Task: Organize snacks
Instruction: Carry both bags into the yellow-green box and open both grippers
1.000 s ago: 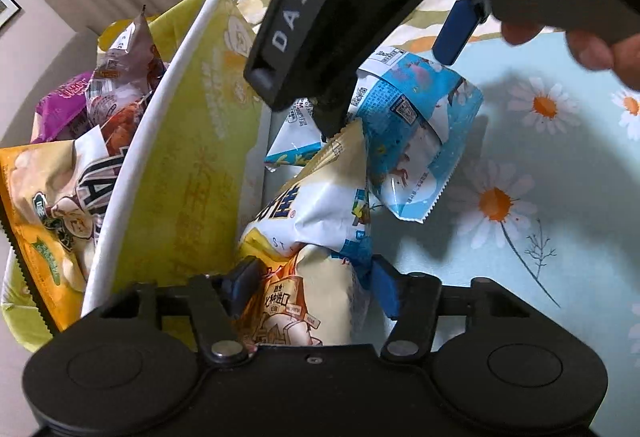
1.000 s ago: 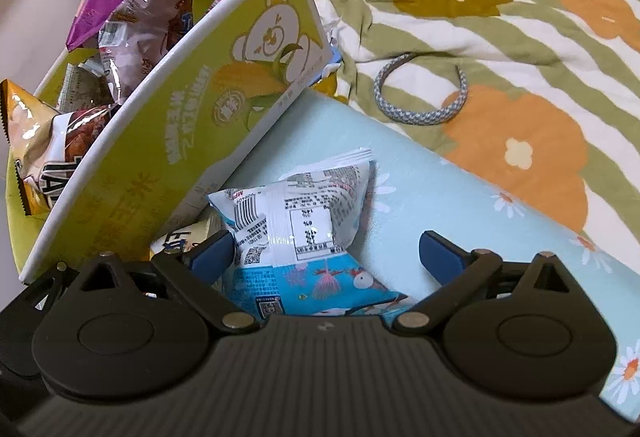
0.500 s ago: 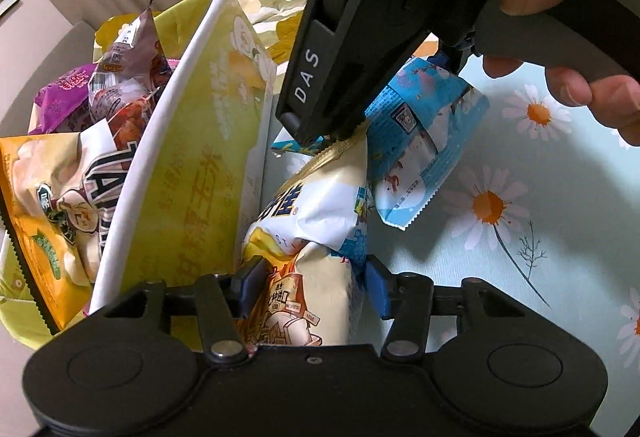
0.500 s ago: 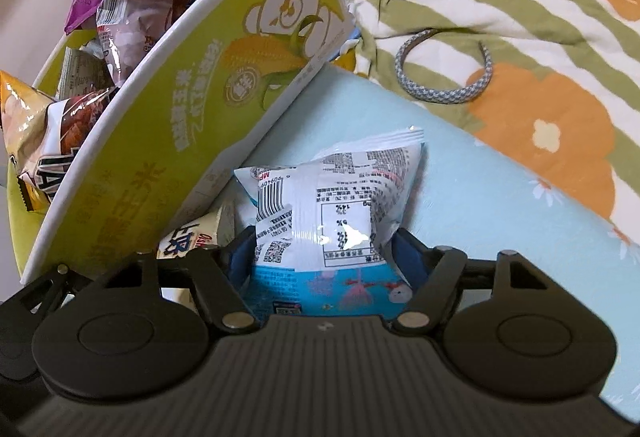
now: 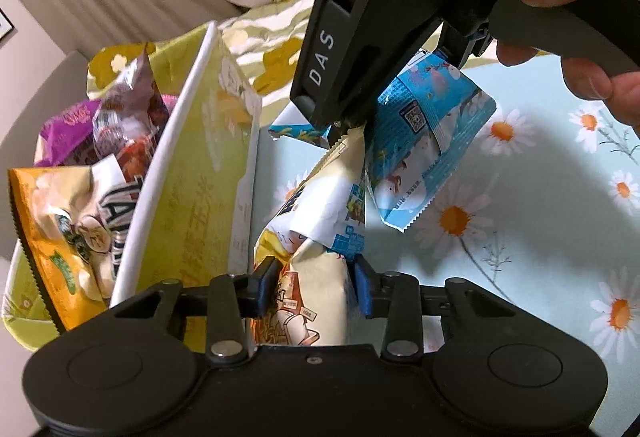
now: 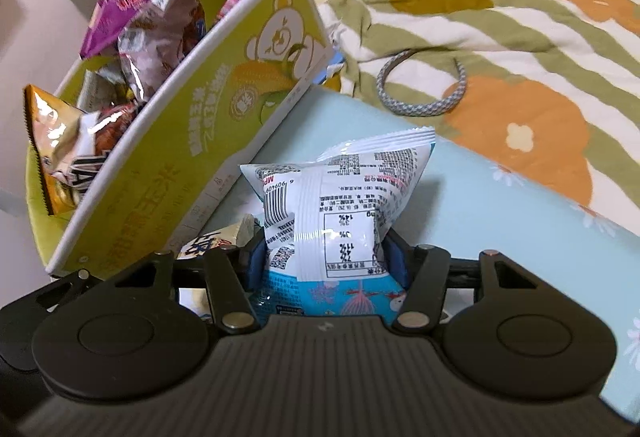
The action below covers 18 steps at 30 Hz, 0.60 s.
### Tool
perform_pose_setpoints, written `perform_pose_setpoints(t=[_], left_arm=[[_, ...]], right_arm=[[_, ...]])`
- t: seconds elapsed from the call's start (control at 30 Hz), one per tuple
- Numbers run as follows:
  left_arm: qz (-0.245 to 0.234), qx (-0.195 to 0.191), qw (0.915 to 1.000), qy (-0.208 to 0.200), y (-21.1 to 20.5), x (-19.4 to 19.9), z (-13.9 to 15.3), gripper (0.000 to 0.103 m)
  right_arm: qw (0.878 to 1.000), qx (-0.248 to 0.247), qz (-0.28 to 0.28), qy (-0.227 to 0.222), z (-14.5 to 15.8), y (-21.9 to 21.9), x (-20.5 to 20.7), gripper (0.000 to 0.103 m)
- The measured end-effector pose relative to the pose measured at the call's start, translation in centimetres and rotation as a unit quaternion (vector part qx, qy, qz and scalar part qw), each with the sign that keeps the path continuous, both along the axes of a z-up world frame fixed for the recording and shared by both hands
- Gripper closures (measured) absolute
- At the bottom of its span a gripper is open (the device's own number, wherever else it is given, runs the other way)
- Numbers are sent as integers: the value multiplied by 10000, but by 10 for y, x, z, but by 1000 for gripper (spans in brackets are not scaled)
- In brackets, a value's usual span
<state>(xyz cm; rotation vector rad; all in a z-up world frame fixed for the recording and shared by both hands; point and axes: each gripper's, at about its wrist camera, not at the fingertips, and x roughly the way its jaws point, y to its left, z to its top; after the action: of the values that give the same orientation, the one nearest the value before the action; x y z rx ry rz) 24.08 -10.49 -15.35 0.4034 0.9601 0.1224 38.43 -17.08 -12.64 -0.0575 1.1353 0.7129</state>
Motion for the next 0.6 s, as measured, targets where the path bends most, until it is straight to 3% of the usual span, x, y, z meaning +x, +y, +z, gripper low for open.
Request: perform_pose_setpoints(t=[0.27, 0.6], left_arm=[[-193, 19, 9990, -394, -10, -23, 32, 62], [-359, 27, 9926, -1157, -8, -47, 97, 62]], right_arm=[[9984, 233, -392, -339, 43, -29, -26, 32], [9884, 734, -937, -943, 123, -58, -60, 32]])
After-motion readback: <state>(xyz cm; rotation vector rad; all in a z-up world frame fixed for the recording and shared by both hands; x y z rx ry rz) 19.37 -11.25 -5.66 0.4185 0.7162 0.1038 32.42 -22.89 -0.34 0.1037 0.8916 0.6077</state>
